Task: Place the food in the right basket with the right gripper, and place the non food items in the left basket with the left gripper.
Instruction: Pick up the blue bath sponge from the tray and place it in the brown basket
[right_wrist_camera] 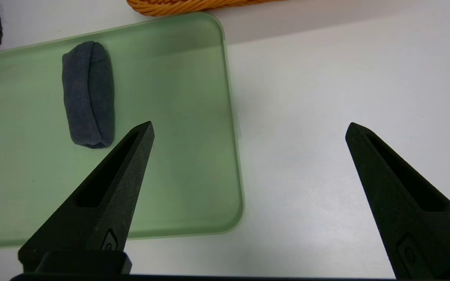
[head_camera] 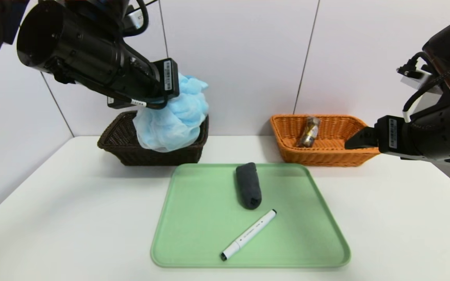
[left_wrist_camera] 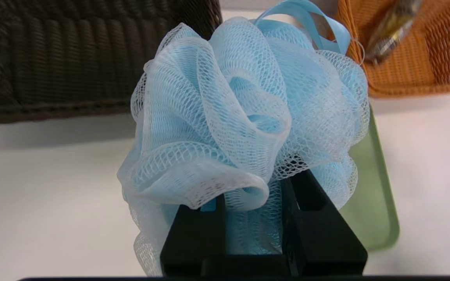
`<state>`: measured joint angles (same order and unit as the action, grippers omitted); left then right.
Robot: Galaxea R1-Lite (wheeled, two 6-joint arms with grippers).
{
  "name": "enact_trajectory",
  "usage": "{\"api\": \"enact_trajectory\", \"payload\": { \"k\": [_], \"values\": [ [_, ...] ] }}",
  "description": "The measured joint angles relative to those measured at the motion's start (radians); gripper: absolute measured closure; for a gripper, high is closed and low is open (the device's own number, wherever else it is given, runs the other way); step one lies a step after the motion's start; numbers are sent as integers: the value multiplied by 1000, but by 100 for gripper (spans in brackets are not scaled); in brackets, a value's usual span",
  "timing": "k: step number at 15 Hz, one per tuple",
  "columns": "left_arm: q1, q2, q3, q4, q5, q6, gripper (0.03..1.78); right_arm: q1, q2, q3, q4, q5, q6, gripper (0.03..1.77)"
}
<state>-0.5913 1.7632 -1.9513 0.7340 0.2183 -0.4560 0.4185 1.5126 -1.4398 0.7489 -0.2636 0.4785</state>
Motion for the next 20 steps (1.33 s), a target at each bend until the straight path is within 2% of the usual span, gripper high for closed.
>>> {"api": "enact_trajectory", "payload": {
  "k": [5,11,14,20],
  "values": [
    [204,60,-1,-204,6,117,144,1,9,-1,0,6,1,11],
    [369,189,-3,-312,-1,174,149,5,20,-5,-3,8,1,11],
    [421,248,-3,-324,-21,180,168,5,20,-8,-3,8,0,11],
    [436,342,-2,-343,-25,176,168,12,10,-4,0,6,2,10]
  ]
}}
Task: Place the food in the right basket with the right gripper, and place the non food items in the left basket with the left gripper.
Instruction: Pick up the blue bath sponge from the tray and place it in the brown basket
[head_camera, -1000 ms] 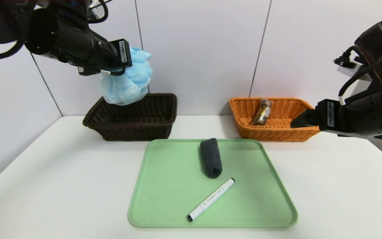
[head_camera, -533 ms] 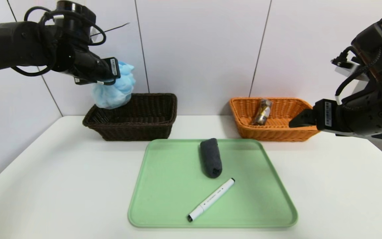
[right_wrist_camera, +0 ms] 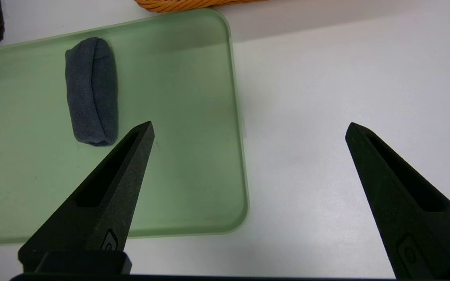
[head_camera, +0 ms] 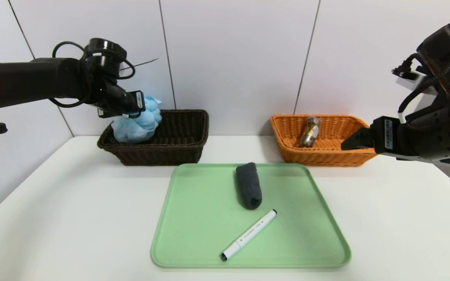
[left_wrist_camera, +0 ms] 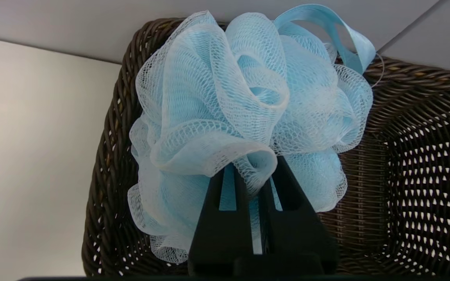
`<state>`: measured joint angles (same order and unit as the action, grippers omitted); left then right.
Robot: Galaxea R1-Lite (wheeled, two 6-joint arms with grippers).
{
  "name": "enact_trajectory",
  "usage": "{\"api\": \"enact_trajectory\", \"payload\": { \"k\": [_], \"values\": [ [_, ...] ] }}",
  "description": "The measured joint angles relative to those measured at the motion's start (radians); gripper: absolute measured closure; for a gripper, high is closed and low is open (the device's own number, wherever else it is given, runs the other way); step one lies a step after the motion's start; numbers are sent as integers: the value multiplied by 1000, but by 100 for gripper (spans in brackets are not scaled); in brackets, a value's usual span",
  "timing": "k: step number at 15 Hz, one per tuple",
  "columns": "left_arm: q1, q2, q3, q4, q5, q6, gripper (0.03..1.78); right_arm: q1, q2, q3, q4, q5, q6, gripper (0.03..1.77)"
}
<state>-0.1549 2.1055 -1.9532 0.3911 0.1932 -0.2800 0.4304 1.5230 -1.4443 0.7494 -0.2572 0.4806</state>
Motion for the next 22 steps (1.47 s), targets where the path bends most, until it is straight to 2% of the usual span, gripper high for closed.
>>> {"api": "enact_trajectory", "payload": {
  "k": [12,13,16,18,22],
  "values": [
    [-2,51,5,-3,-1,-4,168,0,-5,1,0,-1,0,11],
    [-2,53,6,3,-1,-4,161,0,-5,1,0,0,0,11],
    [-2,55,6,21,0,-4,114,0,-5,1,0,-1,0,11],
    [-2,56,6,20,1,-2,91,0,-3,1,0,0,-2,11],
    [-2,29,3,24,4,17,58,0,-2,1,-1,-1,-3,11]
  ]
}}
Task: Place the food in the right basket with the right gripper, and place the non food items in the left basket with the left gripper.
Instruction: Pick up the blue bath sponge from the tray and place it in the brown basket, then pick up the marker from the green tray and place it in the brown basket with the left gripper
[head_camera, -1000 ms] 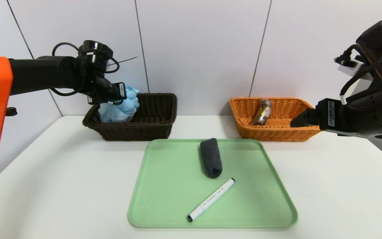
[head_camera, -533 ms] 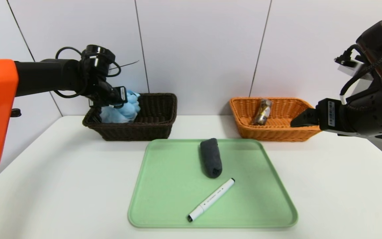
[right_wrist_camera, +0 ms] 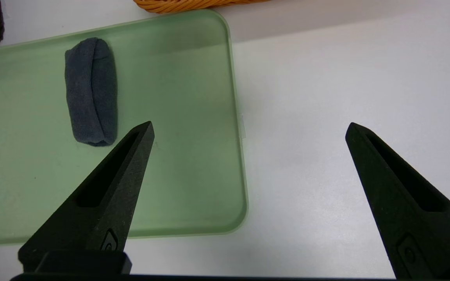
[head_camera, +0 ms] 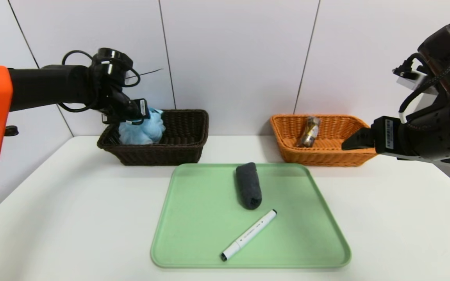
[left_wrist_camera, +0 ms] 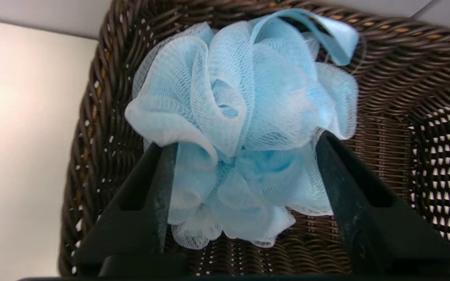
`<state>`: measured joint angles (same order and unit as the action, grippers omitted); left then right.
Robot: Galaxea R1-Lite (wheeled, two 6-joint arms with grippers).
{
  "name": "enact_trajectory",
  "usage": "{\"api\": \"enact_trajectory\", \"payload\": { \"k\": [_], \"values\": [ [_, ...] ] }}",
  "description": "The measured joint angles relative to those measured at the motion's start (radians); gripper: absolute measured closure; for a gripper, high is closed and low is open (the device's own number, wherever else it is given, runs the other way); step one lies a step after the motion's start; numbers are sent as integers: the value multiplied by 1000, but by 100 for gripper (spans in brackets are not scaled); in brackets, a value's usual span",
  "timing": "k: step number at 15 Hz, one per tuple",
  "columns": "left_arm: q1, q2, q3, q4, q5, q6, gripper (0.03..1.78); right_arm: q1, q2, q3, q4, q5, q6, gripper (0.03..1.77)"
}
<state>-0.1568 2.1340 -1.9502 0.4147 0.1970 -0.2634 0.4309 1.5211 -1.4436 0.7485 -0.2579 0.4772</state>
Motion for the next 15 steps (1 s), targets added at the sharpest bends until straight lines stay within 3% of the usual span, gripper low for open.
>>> {"api": "enact_trajectory", "payload": {
  "k": [3,8,13,15],
  "values": [
    [-16,-76,-1,9,6,43,43,0,0,0,0,0,2,10],
    [-102,-243,-1,104,7,30,28,1,-3,1,2,2,0,11],
    [-307,-373,9,270,-6,-13,20,16,-21,14,3,2,2,11],
    [-404,-407,52,281,-70,-8,18,22,-28,16,3,0,3,10]
  ]
}}
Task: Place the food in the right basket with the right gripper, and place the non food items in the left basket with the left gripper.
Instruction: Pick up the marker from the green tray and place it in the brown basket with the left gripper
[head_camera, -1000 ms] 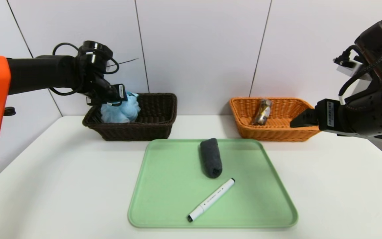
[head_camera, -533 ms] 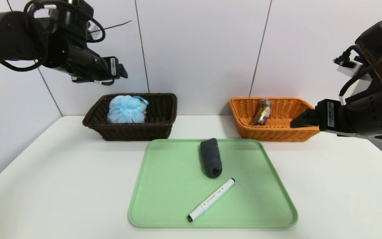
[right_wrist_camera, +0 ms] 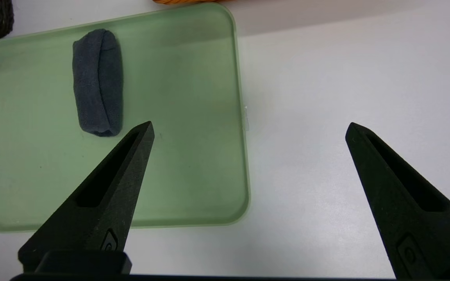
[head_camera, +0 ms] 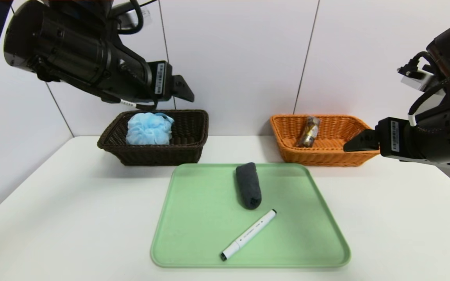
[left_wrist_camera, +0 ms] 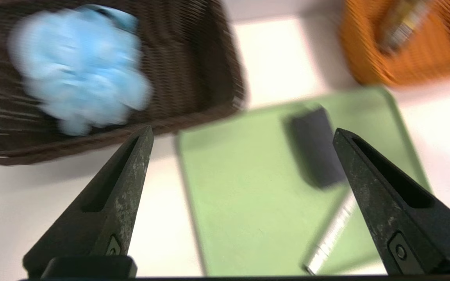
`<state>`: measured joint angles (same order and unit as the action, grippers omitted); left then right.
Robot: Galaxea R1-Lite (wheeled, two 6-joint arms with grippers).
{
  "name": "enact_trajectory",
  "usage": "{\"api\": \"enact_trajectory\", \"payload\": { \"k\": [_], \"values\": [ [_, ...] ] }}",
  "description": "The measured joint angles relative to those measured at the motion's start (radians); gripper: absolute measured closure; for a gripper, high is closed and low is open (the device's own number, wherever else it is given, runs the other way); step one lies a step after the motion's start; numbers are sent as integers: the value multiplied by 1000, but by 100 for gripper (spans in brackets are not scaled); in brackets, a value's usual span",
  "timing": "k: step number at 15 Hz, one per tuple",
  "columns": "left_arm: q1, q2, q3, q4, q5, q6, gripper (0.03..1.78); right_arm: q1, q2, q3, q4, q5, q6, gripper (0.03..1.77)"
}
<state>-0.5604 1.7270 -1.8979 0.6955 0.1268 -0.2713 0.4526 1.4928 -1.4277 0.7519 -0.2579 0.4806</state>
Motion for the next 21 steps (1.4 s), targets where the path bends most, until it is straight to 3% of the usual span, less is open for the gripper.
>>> {"api": "enact_trajectory", "payload": {
  "k": [4,7,10,14,15,19,21],
  "values": [
    [-89,-59,225,-105,-233,59,15,5,-16,0,1,-4,1,11],
    [-143,-101,468,-316,-318,154,14,6,-26,15,10,-4,-4,10],
    [-243,-115,578,-425,-341,210,14,4,-27,21,67,-3,-75,10],
    [-325,-86,586,-434,-336,135,12,-14,-19,34,83,4,-287,10],
    [-334,-77,591,-434,-334,129,12,-20,-12,24,83,24,-312,10],
    [-344,-54,605,-438,-325,142,12,-81,19,-9,66,195,-402,10],
    [-345,-43,616,-463,-326,147,12,-108,39,-38,36,212,-435,10]
  ]
}}
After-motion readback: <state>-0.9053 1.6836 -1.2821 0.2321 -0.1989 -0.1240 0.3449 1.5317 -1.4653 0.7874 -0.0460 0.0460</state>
